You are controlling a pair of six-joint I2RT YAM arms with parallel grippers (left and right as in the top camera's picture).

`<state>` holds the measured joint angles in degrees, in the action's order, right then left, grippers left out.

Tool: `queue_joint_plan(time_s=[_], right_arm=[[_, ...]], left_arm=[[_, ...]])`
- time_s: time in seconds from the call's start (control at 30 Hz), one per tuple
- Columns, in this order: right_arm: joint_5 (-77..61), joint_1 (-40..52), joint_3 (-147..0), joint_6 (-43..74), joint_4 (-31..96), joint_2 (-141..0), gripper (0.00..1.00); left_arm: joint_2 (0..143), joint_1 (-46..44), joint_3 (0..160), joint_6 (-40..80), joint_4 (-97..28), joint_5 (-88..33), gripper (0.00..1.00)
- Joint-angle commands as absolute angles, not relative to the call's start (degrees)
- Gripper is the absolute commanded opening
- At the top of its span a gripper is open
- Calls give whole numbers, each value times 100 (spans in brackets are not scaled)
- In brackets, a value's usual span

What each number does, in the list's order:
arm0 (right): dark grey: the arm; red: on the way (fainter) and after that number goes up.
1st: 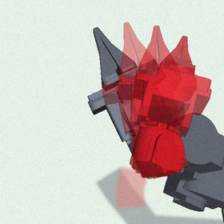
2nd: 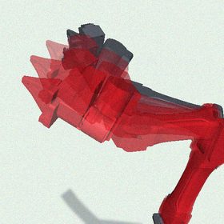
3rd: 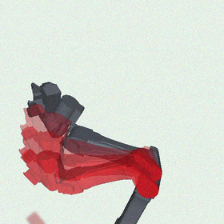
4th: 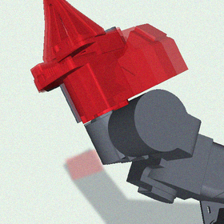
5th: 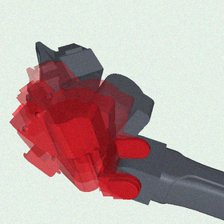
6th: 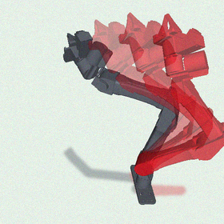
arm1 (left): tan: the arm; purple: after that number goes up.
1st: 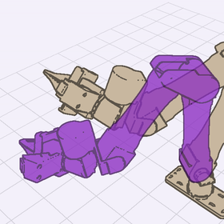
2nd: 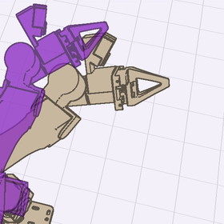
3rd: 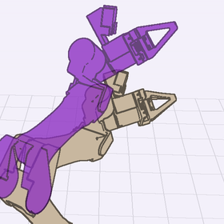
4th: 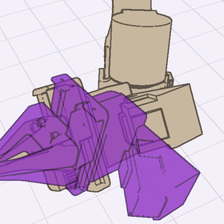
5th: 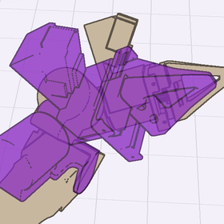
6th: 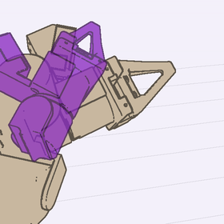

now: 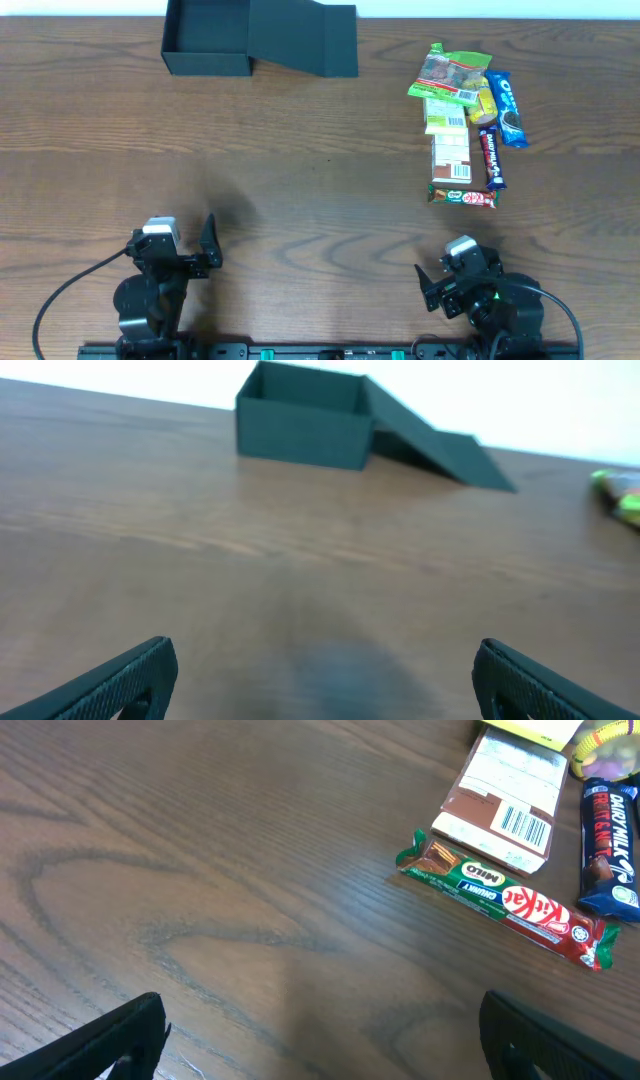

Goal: Pack container

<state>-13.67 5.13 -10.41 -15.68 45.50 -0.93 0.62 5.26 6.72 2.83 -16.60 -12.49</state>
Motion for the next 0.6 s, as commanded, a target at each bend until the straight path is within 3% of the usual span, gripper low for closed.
queue_joint_plan(time_s=[0.0,0.3,0.57], right_arm=[[-1437,569,-1007,-1634,4543,-32,99],[-1437,569,-1007,-1634,4543,-32,99],[-1437,569,-1007,-1634,4543,-32,99]], left_arm=[[38,561,548,432,-1365,-1614,96],[908,561,733,585,91,-1085,96],[3568,561,2167,-97,456,-714,95]])
